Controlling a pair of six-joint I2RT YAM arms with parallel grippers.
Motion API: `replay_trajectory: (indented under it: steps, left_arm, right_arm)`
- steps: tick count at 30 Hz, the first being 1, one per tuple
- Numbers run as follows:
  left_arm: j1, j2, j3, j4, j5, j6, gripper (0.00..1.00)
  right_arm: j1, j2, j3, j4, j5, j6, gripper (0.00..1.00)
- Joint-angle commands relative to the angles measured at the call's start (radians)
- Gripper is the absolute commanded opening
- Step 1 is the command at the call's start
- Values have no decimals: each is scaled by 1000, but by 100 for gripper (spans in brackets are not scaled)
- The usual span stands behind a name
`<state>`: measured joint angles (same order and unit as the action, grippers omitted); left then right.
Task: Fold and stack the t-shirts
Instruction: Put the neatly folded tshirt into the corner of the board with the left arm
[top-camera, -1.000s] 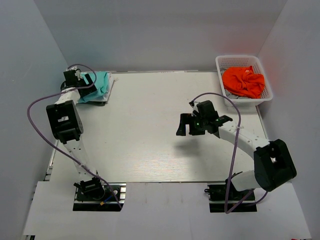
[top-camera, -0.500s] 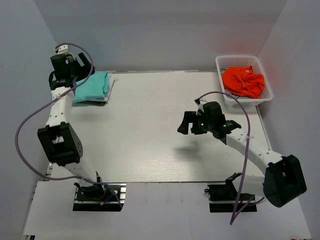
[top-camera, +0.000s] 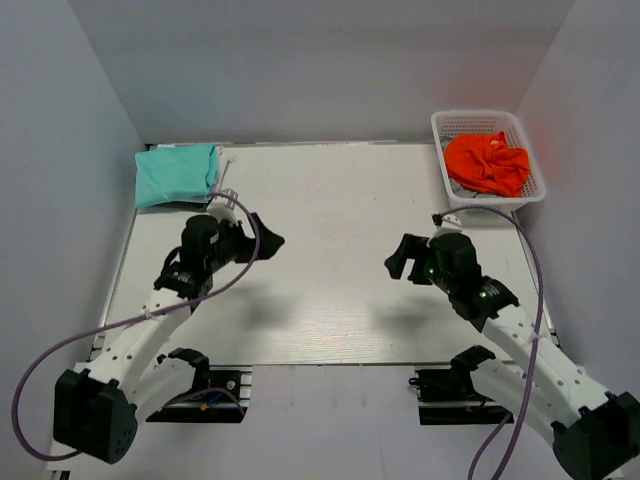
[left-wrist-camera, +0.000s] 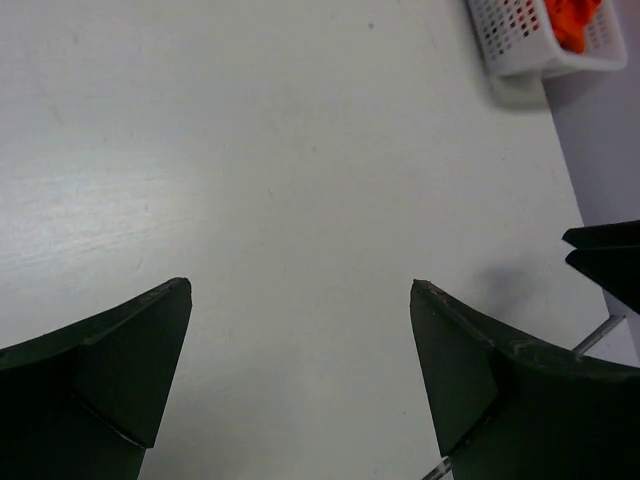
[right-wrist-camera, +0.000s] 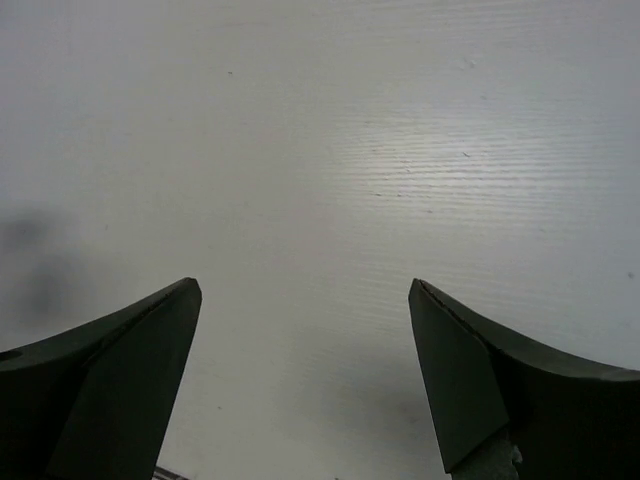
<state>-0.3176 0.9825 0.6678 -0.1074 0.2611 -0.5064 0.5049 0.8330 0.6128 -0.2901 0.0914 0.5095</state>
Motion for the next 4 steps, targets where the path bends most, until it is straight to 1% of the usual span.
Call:
replay_trajectory:
  steps: [1,2,4]
  left_arm:
    - [-28,-85,-42,-12,-75,-29,100]
    - [-41,-85,-42,-21,-76,-29,100]
    - [-57,-45,-42,-49,-94,-38,100]
  right_arm:
    - [-5,-75,-59,-38,116,1,90]
    - [-2,-115,-80,-21,122,-3,90]
    - [-3,-138,-100,9,136,-9,90]
